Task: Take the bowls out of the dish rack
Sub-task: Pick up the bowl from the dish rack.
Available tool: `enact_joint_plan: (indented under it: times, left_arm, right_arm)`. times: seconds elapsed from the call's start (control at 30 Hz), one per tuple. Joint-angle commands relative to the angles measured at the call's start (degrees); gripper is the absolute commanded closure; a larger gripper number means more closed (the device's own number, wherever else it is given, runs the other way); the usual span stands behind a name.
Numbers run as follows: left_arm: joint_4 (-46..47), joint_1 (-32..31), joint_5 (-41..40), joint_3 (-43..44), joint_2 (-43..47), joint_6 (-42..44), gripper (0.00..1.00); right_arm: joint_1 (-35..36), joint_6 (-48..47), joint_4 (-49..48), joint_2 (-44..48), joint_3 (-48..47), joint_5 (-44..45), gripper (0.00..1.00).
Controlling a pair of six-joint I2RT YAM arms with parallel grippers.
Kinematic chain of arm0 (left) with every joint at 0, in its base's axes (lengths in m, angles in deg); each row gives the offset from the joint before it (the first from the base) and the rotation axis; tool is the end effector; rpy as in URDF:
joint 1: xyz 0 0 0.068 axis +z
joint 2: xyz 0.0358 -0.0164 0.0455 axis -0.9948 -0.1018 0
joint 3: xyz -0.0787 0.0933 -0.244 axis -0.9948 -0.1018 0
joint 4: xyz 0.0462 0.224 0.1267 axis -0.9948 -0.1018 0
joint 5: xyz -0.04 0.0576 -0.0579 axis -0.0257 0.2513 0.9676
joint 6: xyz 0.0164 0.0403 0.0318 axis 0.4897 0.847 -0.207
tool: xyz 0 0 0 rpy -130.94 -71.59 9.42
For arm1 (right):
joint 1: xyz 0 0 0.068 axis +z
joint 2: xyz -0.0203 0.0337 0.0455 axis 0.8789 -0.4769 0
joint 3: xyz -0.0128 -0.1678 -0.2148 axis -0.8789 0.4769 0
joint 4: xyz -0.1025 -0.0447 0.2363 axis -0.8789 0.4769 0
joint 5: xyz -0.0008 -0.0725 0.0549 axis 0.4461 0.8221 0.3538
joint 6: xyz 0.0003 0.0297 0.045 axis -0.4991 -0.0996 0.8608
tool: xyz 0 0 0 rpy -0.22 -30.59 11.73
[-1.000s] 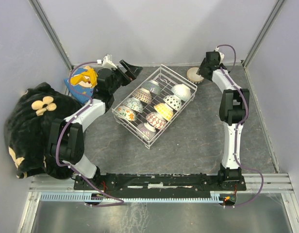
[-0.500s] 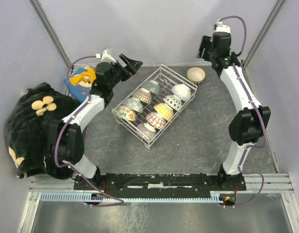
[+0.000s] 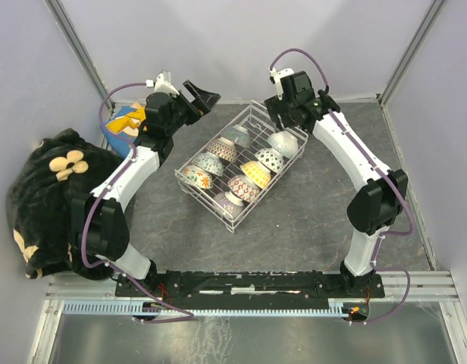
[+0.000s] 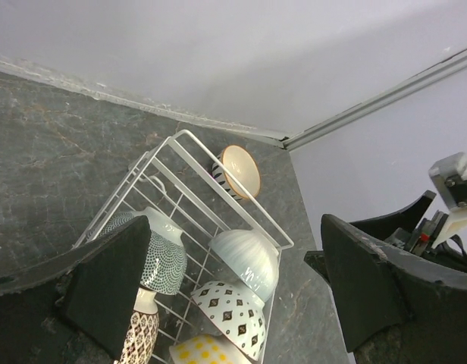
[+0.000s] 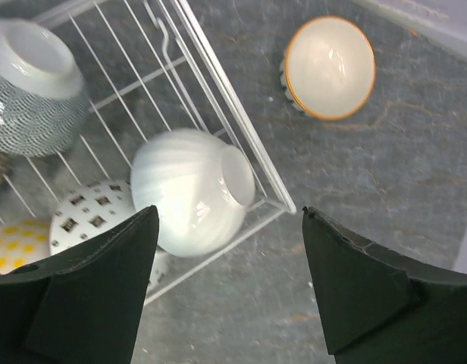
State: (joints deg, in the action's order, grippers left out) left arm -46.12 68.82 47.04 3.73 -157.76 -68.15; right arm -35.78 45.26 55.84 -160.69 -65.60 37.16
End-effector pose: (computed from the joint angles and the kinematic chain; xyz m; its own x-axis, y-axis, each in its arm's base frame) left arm 0.3653 -0.1079 0.3487 -0.3926 -0.6159 -0.6830 0.2555 0.6404 -0.7243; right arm 0.3821 0.1745 0.3638 -0.5802 -0.2857 -0.7627 -0.2563 0.9529 -0.1620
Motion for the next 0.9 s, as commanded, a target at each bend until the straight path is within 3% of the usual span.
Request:
enact_joint_plan:
  times: [0.0,0.27,0.87]
  left_arm:
    - [0.9,0.4,-0.7,1.0,2.8,1.9,0.01]
    - [0.8,0.6,-1.1,0.8,2.7,1.8,0.01]
    - [0.3,1.2,-0.8,1.3,1.9,1.9,0.01]
  right_arm:
    - [1.0,-4.4,7.4,-0.8,-4.1,1.5,0.16]
    - [5.1,-6.5,8.3,-3.6,-4.6,1.9,0.13]
    - [8.7,-8.3,7.7,-10.9,-6.7,13.9,0.15]
